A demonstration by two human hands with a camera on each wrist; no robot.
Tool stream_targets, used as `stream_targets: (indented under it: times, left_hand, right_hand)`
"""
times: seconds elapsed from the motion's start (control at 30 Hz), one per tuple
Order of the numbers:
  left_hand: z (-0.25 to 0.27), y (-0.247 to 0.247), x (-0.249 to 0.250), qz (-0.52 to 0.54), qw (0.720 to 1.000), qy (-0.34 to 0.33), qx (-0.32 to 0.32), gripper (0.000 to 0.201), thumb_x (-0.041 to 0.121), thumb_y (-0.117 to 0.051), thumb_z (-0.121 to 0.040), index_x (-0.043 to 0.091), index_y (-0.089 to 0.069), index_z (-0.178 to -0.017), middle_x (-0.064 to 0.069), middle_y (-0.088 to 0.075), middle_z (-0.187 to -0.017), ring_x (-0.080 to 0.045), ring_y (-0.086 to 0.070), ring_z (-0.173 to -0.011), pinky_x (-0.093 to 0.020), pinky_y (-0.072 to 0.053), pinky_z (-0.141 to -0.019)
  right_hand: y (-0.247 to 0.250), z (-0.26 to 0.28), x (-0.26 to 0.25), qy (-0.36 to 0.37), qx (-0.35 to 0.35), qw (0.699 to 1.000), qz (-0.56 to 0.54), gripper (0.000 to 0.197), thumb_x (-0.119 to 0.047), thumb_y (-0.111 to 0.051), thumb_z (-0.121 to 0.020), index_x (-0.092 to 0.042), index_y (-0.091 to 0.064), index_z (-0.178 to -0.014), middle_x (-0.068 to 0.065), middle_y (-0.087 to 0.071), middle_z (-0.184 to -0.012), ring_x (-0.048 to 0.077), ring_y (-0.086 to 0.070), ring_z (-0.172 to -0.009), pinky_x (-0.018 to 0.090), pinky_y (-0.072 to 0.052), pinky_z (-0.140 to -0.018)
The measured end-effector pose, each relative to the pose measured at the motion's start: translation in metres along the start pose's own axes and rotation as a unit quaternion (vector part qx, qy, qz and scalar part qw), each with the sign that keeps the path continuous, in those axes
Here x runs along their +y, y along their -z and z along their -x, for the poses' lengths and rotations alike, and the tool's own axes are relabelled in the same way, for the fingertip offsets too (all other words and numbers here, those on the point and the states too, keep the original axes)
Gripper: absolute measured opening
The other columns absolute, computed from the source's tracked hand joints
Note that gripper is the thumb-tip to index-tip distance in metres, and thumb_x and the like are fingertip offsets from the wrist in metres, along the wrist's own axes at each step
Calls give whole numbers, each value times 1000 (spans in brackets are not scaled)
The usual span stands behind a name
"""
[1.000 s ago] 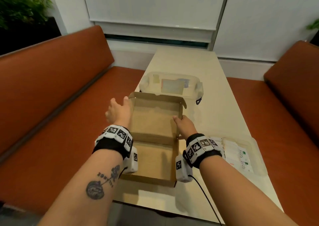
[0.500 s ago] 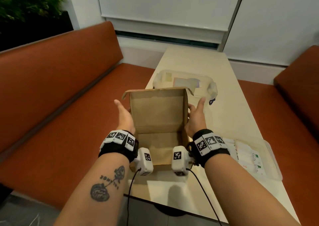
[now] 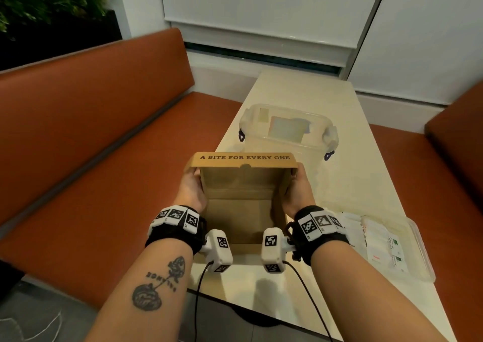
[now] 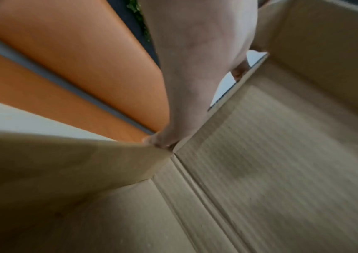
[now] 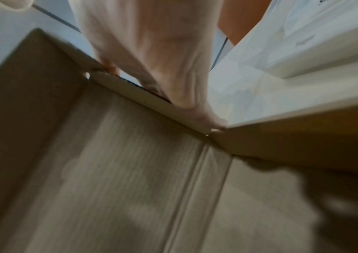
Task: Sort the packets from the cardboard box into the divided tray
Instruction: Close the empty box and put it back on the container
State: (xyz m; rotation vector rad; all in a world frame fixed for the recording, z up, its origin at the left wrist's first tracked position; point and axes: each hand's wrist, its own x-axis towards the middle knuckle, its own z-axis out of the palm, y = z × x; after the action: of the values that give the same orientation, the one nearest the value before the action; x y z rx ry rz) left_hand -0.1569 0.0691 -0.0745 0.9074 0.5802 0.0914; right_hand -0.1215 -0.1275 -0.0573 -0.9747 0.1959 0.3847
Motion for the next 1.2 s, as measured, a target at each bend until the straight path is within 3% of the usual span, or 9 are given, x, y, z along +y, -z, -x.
stream_targets:
  times: [0.13,0.27,0.37,0.5,0.67,0.83,1.0,1.1,1.2]
  left_hand:
    - [-12,19,-9,-311,941,-62,115,22,-1,-38,-95,15,-52,-100,-7,-55,-105,-18,-54,-98,-21,-40,-94]
    - [-16,25,-9,-304,944,-97,80,34,-4,-45,-92,18,-53,-117,-1,-59,-104,-20,-59,-96,-12,-44,-78]
    - [-11,23,-6,-121,991,-61,-14,37,6,-55,-92,2,-53,-129,0,-67,-87,-22,-67,-83,-17,-53,-64]
    - [-16,21,1,-82,995,30,-57,33,16,-62,-89,16,-58,-122,-10,-69,-89,-18,-66,-69,-27,-57,-58]
    - [-18,35,-2,-112,992,-10,-50,41,-10,-61,-79,16,-62,-110,-6,-55,-127,-16,-58,-87,-31,-48,-80]
    - [-21,44,-10,-181,982,-35,49,39,2,-71,-78,15,-61,-113,-4,-59,-121,-19,-58,-109,-37,-43,-101]
    - [-22,35,-24,-191,978,-37,68,48,-2,-71,-78,7,-52,-121,-11,-53,-125,-28,-62,-104,-40,-54,-86]
    - [-25,33,-33,-254,960,-72,95,46,6,-71,-81,4,-50,-122,-14,-55,-126,-29,-60,-106,-46,-51,-94]
    - [-21,31,-35,-453,879,-79,122,41,37,-65,-87,1,-60,-107,-15,-65,-111,-30,-62,-100,-42,-51,-90]
  right_hand:
    - [10,-5,1,25,88,986,142,21,-21,-39,-96,-17,-55,-84,-4,-59,-75,11,-51,-77,21,-46,-73]
    - [26,-12,-16,-26,119,969,215,24,-39,-44,-95,-21,-58,-87,8,-56,-102,21,-52,-90,33,-49,-78]
    - [39,-13,-29,-108,80,988,81,69,-73,-45,-80,-10,-57,-108,16,-61,-109,34,-58,-104,46,-54,-80]
    - [39,-8,-31,-131,50,981,132,54,-58,-65,-76,-11,-56,-102,11,-68,-95,24,-69,-76,36,-59,-58]
    - [42,-10,-19,-103,74,964,232,10,-21,-62,-84,-13,-57,-85,5,-64,-66,18,-62,-59,28,-53,-56]
    - [45,-11,-4,-30,96,942,321,11,-23,-56,-87,-13,-59,-84,10,-61,-78,23,-57,-69,33,-46,-64]
    - [49,-17,12,57,113,810,573,23,-32,-50,-90,-18,-63,-102,3,-64,-97,21,-61,-89,37,-52,-82]
    - [48,-15,26,53,118,793,595,29,-36,-44,-93,-17,-57,-111,6,-66,-105,23,-62,-93,40,-52,-87]
    - [49,-15,37,51,123,792,596,35,-35,-39,-97,-13,-48,-123,14,-64,-111,30,-60,-100,41,-49,-89]
